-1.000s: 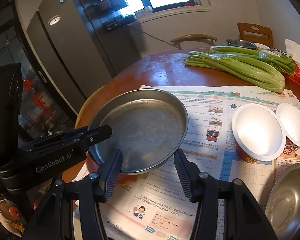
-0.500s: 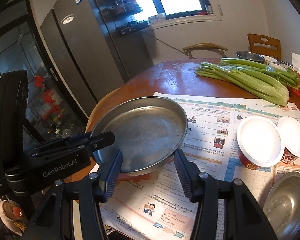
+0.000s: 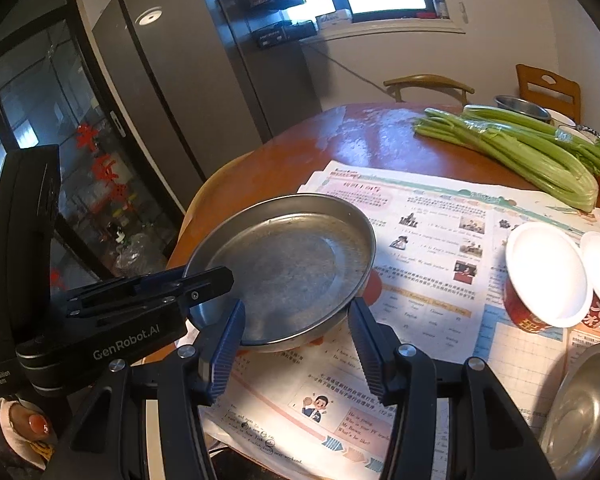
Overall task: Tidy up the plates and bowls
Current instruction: 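Carry the steel pan with the left tool over the terracotta plate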
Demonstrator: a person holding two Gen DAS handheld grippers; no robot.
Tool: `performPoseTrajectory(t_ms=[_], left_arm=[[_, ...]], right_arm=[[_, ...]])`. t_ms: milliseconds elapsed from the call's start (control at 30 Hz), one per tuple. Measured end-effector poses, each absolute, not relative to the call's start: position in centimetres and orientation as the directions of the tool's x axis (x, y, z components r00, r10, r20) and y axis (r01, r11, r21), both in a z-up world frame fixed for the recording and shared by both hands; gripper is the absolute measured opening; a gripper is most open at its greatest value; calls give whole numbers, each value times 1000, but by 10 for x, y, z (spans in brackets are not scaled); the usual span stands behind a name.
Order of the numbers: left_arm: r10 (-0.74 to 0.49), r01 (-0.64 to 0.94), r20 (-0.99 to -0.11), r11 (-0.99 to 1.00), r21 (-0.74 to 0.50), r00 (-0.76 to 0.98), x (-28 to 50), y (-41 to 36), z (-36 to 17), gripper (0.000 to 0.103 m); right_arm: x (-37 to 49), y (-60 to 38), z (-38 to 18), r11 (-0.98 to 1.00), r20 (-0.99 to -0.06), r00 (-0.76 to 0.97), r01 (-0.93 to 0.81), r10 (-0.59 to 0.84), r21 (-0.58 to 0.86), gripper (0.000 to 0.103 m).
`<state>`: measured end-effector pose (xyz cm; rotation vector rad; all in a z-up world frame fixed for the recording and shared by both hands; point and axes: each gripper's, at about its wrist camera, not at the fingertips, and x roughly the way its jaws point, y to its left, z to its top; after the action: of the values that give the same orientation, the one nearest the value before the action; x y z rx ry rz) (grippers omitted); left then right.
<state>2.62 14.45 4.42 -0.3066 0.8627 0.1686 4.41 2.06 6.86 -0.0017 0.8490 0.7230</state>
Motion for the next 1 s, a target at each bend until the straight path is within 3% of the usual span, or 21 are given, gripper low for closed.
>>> performPoseTrajectory(t_ms=[1000], left_arm=[[41, -316, -798, 930, -189, 601, 37, 157, 8, 33]], right_arm=[[54, 43, 28, 760, -746, 372, -591, 552, 268, 54]])
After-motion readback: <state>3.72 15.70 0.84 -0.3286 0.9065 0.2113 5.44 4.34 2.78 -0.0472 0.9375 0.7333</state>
